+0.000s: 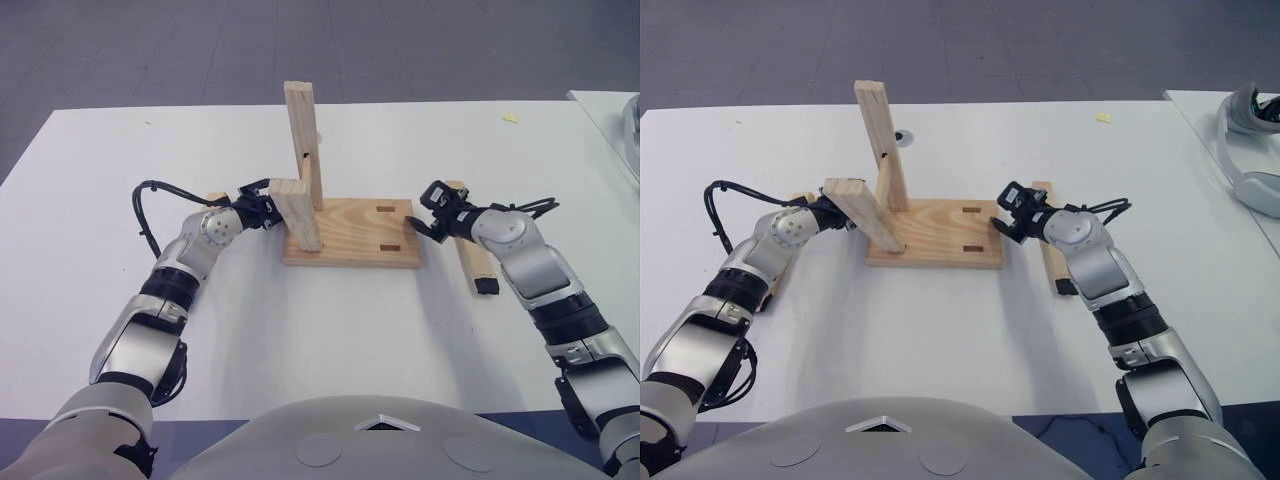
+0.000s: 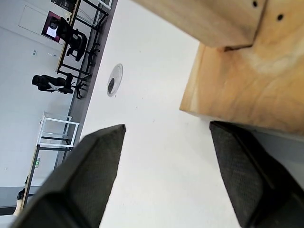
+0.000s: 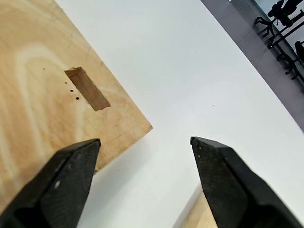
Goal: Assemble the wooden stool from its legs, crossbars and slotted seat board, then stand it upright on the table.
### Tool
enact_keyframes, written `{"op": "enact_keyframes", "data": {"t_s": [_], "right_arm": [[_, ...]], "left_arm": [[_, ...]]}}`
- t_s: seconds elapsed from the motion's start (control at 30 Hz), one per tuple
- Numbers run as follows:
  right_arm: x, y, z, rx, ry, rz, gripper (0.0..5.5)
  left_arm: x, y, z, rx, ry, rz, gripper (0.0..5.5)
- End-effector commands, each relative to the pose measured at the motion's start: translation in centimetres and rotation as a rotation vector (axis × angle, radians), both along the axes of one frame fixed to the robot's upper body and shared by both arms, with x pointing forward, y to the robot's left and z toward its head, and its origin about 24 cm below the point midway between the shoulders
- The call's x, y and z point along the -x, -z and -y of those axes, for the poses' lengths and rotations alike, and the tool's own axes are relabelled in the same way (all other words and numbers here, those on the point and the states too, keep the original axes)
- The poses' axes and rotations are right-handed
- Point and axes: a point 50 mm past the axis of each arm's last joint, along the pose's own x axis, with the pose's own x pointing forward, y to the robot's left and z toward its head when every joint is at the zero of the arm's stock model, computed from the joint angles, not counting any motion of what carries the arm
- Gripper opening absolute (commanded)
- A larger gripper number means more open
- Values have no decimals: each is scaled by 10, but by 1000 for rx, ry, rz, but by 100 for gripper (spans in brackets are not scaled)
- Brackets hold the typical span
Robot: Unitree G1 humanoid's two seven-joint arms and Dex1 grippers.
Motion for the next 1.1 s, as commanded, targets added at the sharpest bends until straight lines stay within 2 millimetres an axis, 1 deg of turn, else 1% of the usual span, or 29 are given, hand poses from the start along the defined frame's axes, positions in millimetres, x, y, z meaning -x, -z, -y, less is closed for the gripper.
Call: {"op": "enact_keyframes", "data": {"t_s": [0.03,0.07,0.13,0.23,0.27,0.3,0.33,0.5,0.57,0.63,0.7,0.77,0.83,0.9,0.97,1.03,1.07,1.1], "right_arm": [[8,13,26,143,40,-55,355],[7,9,29,147,48,-38,355],[3,-5,31,91,86,20,355],[-4,-35,31,-120,180,117,355],[-5,-42,32,-155,197,131,355],[-2,-41,34,-159,200,115,355],[1,-37,35,-146,193,86,355],[32,13,32,-26,127,-119,355],[40,25,30,-16,119,-165,355],[45,33,19,-60,86,-211,355],[47,36,3,-136,34,-241,355],[54,28,-18,-242,-74,-283,355],[66,13,-30,-336,-206,-332,355],[78,-3,-33,-394,-328,-378,355],[78,-12,-29,-395,-364,-385,355],[70,-16,-22,-383,-329,-356,355],[67,-17,-17,-377,-312,-344,355],[64,-18,-12,-369,-295,-335,355]], "left_arm": [[-3,-4,6,12,31,15,330],[-3,-4,6,12,30,15,330],[-2,-2,4,13,27,12,330],[-1,-1,2,17,17,10,330],[-1,0,2,19,14,9,330],[0,1,2,21,12,9,330],[0,1,2,24,11,10,330],[-2,-1,5,26,21,16,330],[-2,-1,5,26,23,17,330],[-2,-1,5,31,21,17,330],[-3,-2,6,42,24,21,330],[-6,-8,12,69,47,36,330],[-14,-20,24,68,119,67,330],[-28,-40,42,82,191,113,330],[-42,-60,56,92,223,164,330],[-54,-78,54,106,196,211,330],[-59,-86,44,113,162,234,330],[-62,-94,27,104,119,257,330]]}}
